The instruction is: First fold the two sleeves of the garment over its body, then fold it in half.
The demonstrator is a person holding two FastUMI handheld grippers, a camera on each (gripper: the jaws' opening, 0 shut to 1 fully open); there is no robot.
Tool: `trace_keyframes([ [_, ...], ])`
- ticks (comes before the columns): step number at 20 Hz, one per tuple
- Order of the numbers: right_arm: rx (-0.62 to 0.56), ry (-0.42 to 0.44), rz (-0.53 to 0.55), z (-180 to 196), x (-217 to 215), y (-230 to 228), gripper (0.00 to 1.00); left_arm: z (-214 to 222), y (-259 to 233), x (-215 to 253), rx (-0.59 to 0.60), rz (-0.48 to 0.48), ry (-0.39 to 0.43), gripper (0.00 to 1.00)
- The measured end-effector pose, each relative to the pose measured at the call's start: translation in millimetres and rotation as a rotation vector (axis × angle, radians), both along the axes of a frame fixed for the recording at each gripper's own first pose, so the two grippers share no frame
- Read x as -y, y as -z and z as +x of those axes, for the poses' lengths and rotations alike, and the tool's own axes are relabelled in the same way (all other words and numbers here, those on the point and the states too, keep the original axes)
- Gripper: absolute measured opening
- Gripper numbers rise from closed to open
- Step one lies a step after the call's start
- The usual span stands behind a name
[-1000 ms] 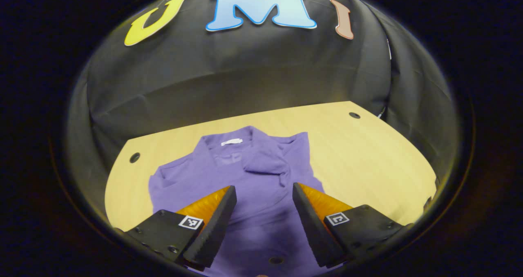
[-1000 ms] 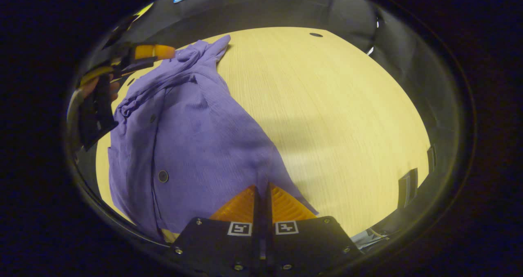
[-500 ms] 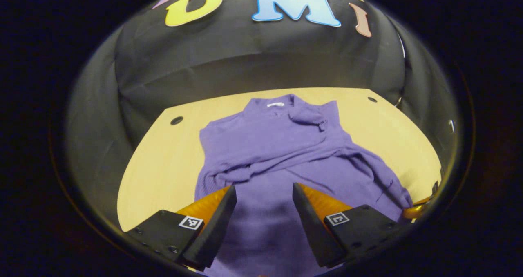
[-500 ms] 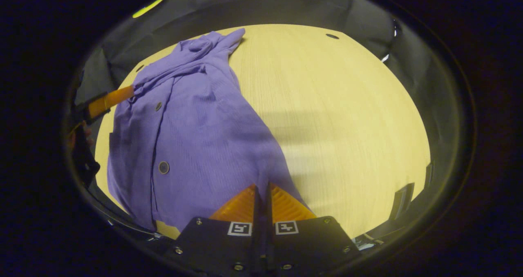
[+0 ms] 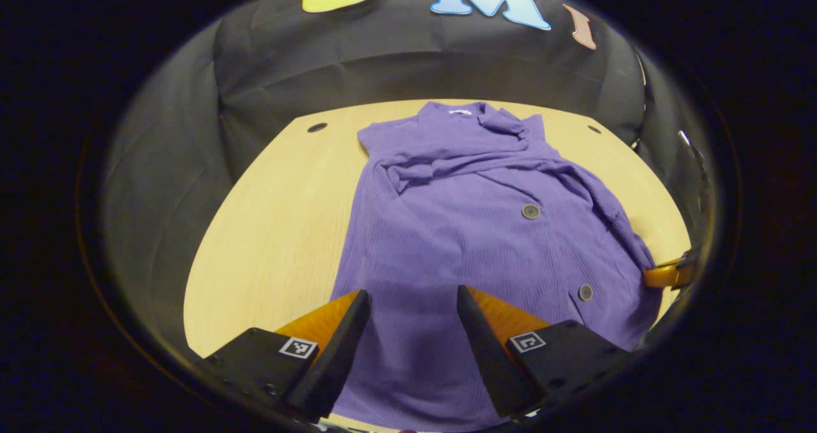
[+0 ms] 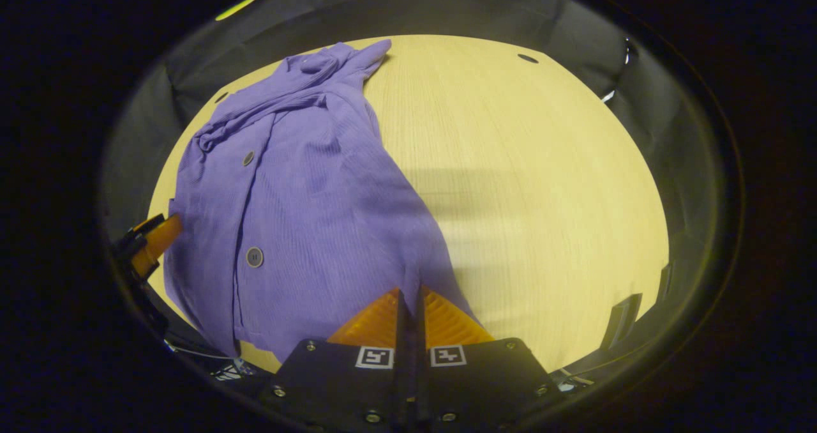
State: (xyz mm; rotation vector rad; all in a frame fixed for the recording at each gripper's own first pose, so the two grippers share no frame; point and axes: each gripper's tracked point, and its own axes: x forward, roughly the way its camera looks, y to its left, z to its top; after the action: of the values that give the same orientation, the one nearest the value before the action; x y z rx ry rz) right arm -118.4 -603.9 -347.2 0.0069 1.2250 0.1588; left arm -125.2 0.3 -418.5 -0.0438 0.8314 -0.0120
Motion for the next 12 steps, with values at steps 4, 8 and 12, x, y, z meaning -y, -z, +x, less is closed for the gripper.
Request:
trace_keyframes([
  [4,0.002,0.001,-0.008,2,-1,1,0.07,-19,13,0,-0.040,0.000,-0.006,0.99],
  [8,0.004,0.001,-0.009,2,0,1,0.07,-31,26,0,-0.074,0.012,-0.011,0.94],
  [12,0.009,0.011,-0.003,3,-1,1,0.07,-29,28,4,-0.110,-0.063,-0.064,0.87],
])
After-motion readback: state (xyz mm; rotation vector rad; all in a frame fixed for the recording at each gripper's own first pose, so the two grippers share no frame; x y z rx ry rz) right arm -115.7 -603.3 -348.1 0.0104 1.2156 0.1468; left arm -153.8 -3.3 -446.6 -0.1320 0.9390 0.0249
